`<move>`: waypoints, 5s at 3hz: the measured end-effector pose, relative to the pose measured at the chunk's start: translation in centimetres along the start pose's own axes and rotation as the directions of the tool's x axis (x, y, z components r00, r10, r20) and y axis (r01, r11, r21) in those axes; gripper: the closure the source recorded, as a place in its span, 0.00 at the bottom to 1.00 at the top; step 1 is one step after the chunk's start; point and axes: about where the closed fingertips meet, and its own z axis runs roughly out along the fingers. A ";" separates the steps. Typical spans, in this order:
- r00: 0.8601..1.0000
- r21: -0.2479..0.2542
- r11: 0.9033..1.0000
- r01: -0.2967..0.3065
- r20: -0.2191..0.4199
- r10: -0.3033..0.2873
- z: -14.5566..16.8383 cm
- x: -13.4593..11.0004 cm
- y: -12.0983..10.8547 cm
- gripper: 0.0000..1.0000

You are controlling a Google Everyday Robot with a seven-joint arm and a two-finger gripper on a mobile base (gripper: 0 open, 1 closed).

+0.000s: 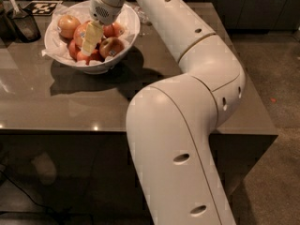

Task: Pick apple from white bowl

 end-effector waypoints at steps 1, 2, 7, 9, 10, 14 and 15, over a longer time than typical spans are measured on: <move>1.000 0.000 1.000 0.000 0.000 0.000 0.0 0.0 0.0 0.50; 1.000 0.000 1.000 0.000 0.000 0.000 0.0 0.0 0.0 0.74; 0.999 -0.029 0.999 0.037 0.001 -0.037 1.4 -3.0 1.3 0.00; 0.999 -0.029 0.999 0.037 0.001 -0.037 1.4 -3.0 1.3 0.43; 0.999 -0.029 0.999 0.037 0.001 -0.037 1.4 -3.0 1.3 0.66; 0.998 0.044 0.999 0.030 0.048 -0.033 -2.9 -5.9 1.6 1.00; 0.996 0.056 0.997 0.053 0.075 -0.058 -5.0 -7.5 2.4 1.00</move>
Offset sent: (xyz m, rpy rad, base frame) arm 0.0000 0.0000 0.0000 0.0000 0.0000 0.0000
